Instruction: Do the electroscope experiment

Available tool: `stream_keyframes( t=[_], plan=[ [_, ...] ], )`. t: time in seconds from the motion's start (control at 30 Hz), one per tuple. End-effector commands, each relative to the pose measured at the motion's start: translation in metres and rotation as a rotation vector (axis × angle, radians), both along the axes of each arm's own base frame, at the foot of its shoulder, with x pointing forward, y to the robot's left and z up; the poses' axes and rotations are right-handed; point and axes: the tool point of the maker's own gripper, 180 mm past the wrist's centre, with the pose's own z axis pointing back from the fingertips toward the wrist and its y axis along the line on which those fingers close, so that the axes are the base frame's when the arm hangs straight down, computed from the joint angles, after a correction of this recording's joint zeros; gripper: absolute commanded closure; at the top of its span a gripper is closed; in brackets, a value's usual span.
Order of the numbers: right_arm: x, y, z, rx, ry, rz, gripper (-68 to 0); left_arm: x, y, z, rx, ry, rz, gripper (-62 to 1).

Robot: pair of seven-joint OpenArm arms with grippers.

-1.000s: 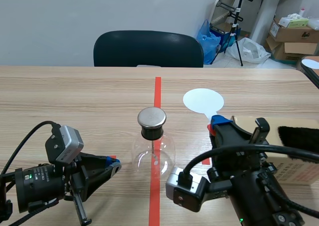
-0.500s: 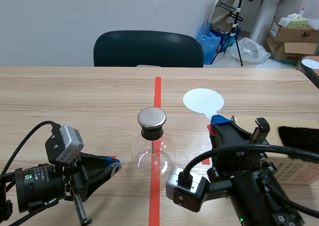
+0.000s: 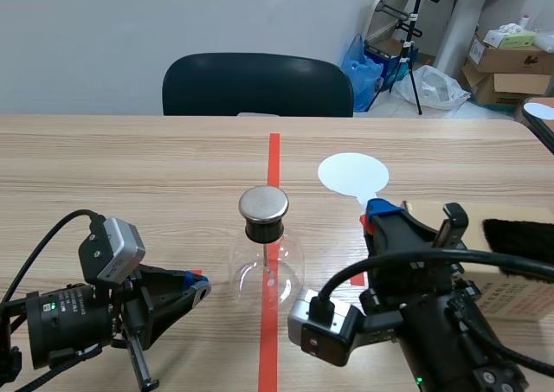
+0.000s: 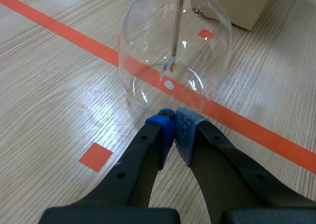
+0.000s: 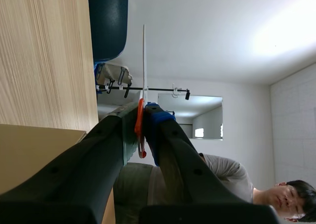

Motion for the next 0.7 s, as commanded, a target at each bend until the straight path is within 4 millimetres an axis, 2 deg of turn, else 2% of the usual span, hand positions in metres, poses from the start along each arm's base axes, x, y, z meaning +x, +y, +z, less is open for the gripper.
stream_keyframes(
  t=[0.0, 0.67],
  plan=[
    [0.0053, -0.0049, 0.0071, -0.004, -0.031, -0.01, -1.0, 0.0057, -0.0038, 0.0113, -0.033, -0.028, 0.003, -3.1],
    [0.0054, -0.005, 0.0058, -0.007, -0.024, -0.01, -1.0, 0.0058, -0.0037, 0.0113, -0.033, -0.028, 0.003, -3.1]
  ],
)
